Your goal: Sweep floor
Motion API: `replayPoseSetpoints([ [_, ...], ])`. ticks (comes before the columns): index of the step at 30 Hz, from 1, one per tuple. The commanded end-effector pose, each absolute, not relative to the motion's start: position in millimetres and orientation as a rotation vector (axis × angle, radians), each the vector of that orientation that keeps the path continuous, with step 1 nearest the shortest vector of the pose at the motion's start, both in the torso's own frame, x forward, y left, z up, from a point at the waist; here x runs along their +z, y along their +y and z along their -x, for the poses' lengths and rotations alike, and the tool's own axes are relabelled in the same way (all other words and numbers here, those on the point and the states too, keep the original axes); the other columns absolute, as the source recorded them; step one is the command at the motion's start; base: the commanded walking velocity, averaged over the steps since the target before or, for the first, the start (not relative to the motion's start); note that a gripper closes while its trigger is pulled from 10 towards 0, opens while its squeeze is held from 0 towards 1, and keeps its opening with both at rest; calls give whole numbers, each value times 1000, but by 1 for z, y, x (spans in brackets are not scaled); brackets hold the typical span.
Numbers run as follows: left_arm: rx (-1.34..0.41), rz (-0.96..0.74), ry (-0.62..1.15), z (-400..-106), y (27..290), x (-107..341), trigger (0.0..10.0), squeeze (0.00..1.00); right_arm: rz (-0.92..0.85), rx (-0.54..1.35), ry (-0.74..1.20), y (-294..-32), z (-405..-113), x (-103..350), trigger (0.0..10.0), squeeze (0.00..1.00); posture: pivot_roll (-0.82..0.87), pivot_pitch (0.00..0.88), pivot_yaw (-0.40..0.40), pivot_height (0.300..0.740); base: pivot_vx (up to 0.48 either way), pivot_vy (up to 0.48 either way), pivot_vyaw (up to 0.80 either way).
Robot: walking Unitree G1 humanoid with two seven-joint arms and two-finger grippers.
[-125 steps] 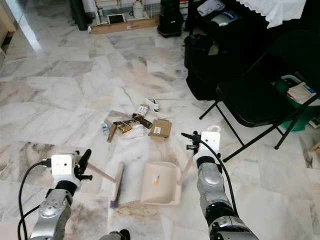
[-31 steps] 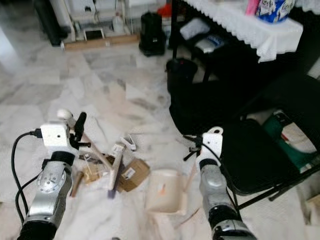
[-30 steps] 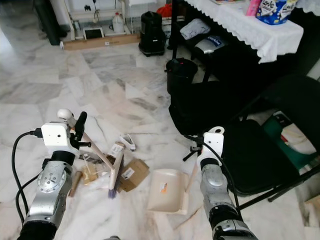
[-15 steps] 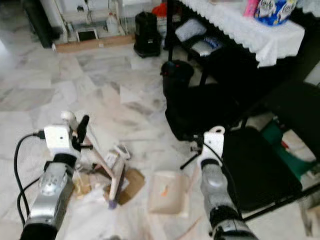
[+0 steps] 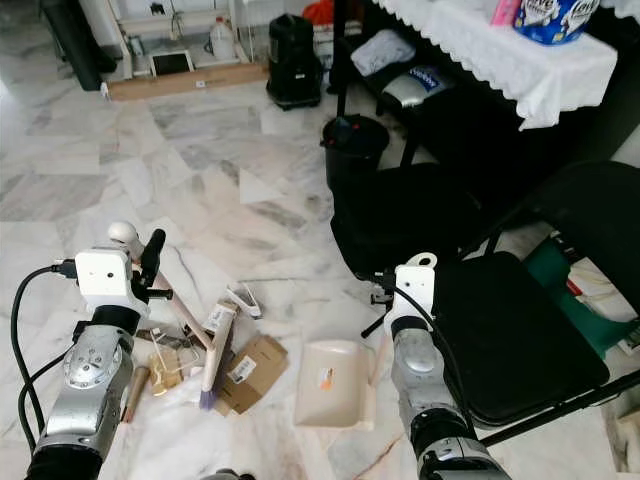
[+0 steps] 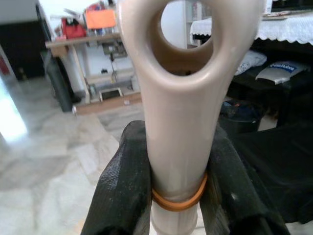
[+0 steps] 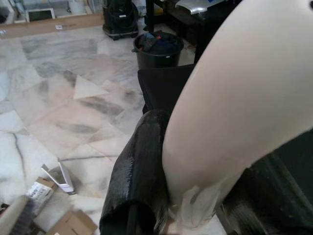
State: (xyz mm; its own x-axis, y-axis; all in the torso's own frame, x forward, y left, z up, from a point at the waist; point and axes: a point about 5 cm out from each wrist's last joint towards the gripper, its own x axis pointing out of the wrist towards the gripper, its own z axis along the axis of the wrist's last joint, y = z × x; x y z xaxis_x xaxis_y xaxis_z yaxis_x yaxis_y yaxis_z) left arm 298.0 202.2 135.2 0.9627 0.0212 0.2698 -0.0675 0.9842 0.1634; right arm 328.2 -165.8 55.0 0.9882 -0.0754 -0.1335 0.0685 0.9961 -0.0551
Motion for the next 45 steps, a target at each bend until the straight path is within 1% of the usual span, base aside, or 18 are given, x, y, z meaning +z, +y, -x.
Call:
replayPoseSetpoints([
  [1,49,-244,-320,-297,205,145,10000,0,47,-73,122,-166,-329,57,10000,0,96,114,-2,740,0,0,0],
  [2,59,-275,-323,-296,208,146,10000,0,50,-69,126,-165,-328,56,10000,0,96,114,-2,740,0,0,0],
  [9,94,-312,-298,-293,215,144,10000,0,52,-63,136,-162,-328,54,10000,0,105,130,0,740,0,0,0],
  [20,49,-251,-216,-295,203,122,10000,0,60,-36,180,-159,-325,46,10000,0,100,145,5,740,0,0,0],
  [26,34,-232,-202,-297,199,119,10000,0,104,-86,191,-164,-324,45,10000,0,100,147,6,740,0,0,0],
  [36,3,-184,-170,-296,197,113,10000,0,116,-120,210,-165,-323,42,10000,0,101,147,6,740,0,0,0],
  [38,-11,-172,-165,-296,196,112,10000,0,116,-129,214,-166,-323,41,10000,0,101,147,6,740,0,0,0],
  [41,-79,-106,-139,-296,192,110,10000,0,119,-138,222,-167,-322,40,10000,0,111,142,7,740,0,0,0],
  [45,-107,-74,-120,-296,192,108,10000,0,118,-140,225,-167,-322,40,10000,0,113,135,8,740,0,0,0],
])
